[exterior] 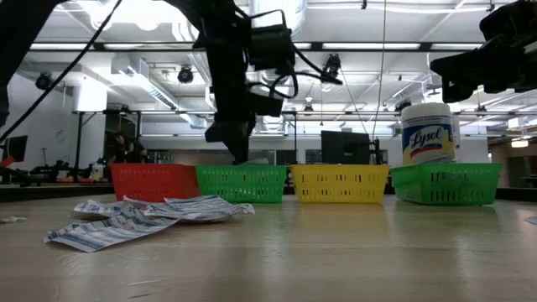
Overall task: Pick & Place First Aid Supplies
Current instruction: Put the green bandage into the left green bin
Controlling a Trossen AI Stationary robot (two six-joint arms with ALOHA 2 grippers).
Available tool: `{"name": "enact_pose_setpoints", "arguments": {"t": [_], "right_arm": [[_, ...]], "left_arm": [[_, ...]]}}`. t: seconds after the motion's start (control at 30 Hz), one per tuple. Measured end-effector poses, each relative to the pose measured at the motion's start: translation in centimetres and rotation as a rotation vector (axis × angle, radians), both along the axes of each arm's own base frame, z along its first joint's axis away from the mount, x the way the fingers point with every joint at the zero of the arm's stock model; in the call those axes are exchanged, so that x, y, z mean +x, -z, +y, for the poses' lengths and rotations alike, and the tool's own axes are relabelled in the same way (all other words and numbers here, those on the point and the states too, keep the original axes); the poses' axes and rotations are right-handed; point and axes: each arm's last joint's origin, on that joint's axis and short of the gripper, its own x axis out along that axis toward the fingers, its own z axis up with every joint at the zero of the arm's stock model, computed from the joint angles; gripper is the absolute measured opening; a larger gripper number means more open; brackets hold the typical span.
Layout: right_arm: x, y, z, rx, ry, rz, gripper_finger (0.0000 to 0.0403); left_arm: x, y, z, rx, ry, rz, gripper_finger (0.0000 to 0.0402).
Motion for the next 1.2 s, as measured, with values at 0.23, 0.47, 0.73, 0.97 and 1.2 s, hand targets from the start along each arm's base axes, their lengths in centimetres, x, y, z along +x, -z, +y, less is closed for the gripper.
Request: {"name": "enact_pose_setpoints", "arguments": {"t": [0.23,0.47,0.73,0.97,1.2], "right_arm": [[0.0,0.0,0.0,0.0,-0.001,0.0,0.0008],[0.0,0.0,0.0,-0.003,-0.001,0.0,0.0008],[0.0,0.0,0.0,-0.003,-0.001,0.0,0.0008],[0.0,0.0,0.0,-0.003,-0.001,0.0,0.0008],[0.0,0.0,0.0,-0.003,-0.001,0.001,0.0008]], "left_arm": [[0.6,2.3,0.2,-0.03,-0.001,0.06,0.0],[0.8,3.2,0.3,-0.06,0.003,0.079,0.0],[0.8,3.0,0.3,-0.057,0.004,0.07,0.0006],[0.8,2.9,0.3,-0.059,-0.009,0.059,0.0084],[-0.1,-0.4,-0.1,-0.068,-0.042,0.054,0.0147]]}}
